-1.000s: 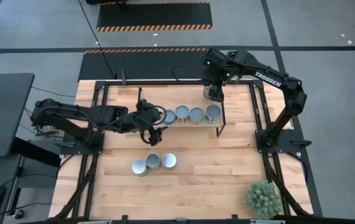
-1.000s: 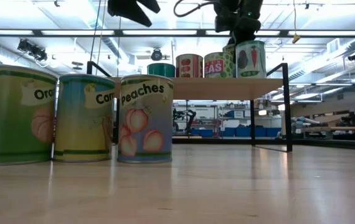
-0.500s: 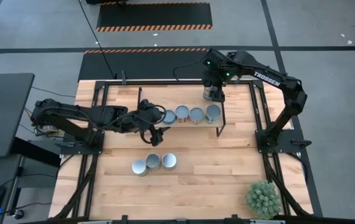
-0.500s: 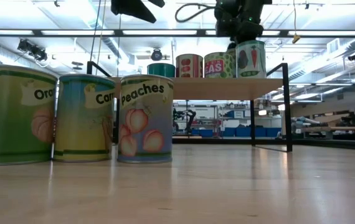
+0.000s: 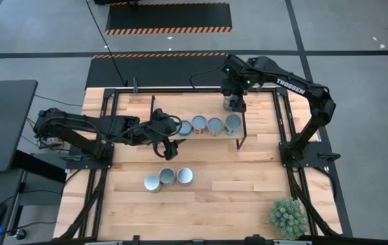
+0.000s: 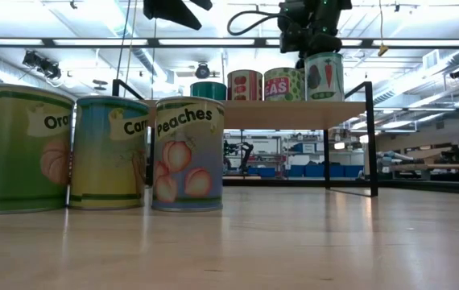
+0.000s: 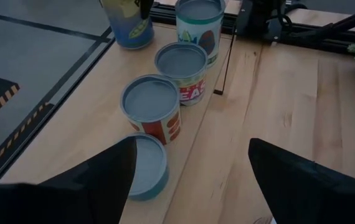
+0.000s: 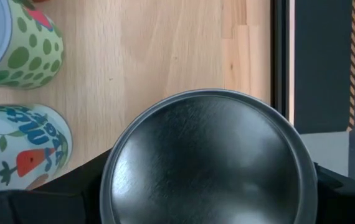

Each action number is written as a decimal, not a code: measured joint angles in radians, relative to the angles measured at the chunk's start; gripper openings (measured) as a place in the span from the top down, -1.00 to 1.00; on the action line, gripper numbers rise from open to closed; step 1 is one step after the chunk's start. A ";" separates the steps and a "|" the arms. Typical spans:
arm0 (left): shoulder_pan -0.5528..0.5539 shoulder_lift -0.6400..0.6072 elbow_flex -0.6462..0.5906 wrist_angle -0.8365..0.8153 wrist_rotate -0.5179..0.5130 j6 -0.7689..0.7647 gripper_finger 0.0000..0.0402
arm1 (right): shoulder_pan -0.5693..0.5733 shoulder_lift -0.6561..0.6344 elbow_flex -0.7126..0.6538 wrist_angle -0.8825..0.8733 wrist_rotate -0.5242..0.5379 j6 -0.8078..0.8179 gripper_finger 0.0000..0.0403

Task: Pick and place cans onto a shelf
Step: Put the canned peas on the shelf

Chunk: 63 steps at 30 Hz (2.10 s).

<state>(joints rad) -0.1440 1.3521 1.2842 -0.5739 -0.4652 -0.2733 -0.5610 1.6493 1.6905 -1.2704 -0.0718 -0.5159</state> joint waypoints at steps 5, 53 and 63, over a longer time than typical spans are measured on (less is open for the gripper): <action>0.000 0.000 0.000 0.000 0.000 0.019 -0.56 | 0.000 0.000 0.000 -0.012 -0.001 -0.011 -0.69; 0.010 -0.040 0.002 0.031 0.019 0.054 -0.56 | 0.025 0.003 0.049 -0.049 0.050 0.541 -0.79; 0.010 -0.039 0.001 0.031 0.019 0.057 -0.56 | 0.025 0.003 0.035 -0.050 0.051 0.485 -0.61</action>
<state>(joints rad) -0.1337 1.3128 1.2854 -0.5434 -0.4465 -0.2165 -0.5362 1.6527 1.7256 -1.3204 -0.0208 -0.0309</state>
